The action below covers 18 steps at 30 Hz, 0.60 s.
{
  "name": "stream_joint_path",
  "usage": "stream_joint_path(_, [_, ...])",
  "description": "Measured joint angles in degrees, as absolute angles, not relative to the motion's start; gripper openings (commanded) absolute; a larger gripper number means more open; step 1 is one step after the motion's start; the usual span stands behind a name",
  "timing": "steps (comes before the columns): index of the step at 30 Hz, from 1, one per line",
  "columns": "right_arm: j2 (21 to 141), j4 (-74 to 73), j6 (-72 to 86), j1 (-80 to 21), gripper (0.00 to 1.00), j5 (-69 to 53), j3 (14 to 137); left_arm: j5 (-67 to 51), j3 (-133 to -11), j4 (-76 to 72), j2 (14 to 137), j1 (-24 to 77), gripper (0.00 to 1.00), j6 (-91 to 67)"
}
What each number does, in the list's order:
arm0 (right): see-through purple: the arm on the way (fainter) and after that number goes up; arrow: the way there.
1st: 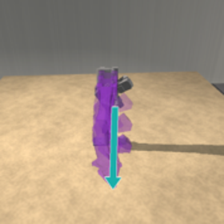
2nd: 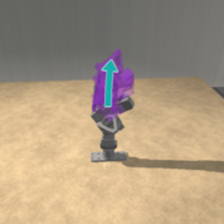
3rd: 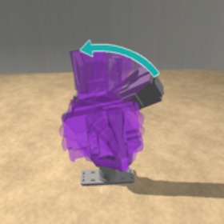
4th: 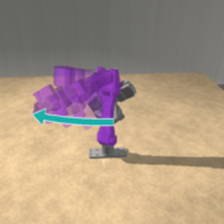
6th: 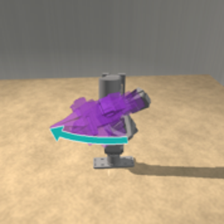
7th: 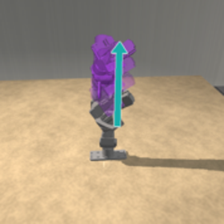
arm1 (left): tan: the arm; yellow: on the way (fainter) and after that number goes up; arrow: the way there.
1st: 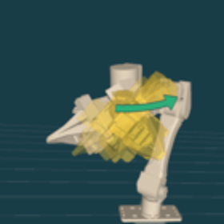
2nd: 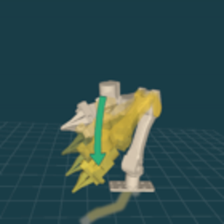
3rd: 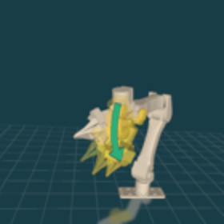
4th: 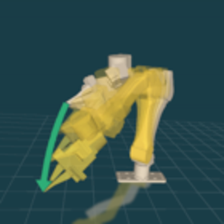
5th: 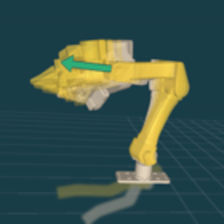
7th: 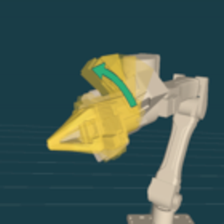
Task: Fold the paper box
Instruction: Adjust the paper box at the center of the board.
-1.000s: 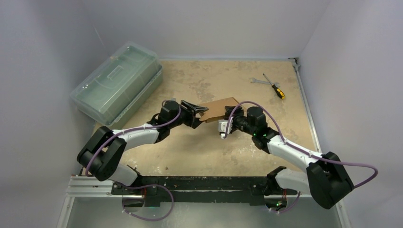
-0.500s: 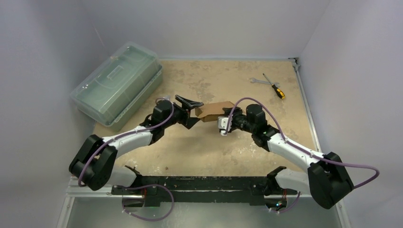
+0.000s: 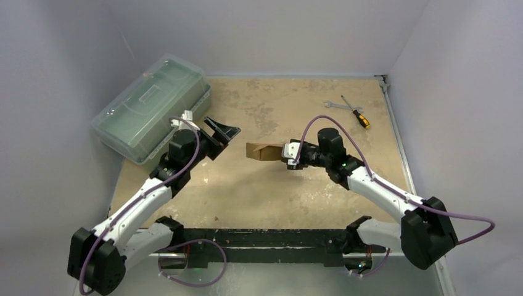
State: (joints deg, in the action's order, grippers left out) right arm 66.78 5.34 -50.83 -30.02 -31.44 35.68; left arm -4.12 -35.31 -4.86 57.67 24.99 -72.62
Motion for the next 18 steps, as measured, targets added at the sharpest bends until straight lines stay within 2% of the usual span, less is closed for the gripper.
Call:
stream_joint_path(8, [70.9,-0.6,-36.9,-28.3,0.52,-41.5,42.3,0.8,-34.4,1.4,44.0,24.9,0.95,-52.8])
stream_joint_path(18, [84.2,-6.0,-17.8,-21.6,0.52,-55.6,48.6,3.5,-26.9,4.7,39.5,24.9,0.95,-48.2])
